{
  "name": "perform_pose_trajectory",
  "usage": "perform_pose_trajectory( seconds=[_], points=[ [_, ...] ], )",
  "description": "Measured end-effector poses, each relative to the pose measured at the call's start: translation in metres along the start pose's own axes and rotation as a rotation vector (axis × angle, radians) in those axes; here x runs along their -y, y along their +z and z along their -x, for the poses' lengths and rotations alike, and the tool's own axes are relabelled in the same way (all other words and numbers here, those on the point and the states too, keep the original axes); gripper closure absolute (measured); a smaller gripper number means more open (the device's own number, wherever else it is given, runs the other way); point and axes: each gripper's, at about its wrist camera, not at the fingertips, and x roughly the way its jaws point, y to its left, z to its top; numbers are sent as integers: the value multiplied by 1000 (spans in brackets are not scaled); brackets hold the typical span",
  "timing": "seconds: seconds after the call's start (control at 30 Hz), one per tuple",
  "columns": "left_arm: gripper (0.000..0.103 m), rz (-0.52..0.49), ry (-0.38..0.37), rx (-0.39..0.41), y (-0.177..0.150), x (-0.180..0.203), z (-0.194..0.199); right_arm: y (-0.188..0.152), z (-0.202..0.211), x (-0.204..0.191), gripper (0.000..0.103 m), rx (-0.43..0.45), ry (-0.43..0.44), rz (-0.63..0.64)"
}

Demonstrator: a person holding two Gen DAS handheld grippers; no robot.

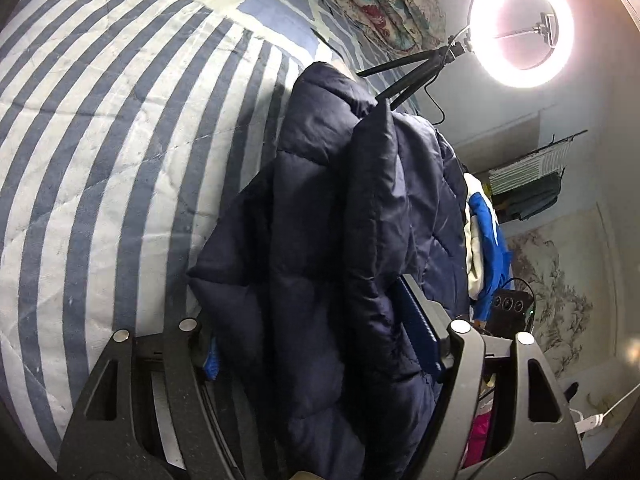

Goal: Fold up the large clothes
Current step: 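Grasp the folded jacket with the left gripper while the right gripper grasps it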

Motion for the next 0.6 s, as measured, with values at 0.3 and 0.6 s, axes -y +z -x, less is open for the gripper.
perform_pose_trajectory(
  seconds=[0.3,0.6],
  points=[
    [68,-233,230,42,-11,50,-15,4,-11,-18,60,-19,-54,54],
    [83,-488,461,154,-45,100,-19,1,-11,-58,74,-2,-235,213]
  ],
)
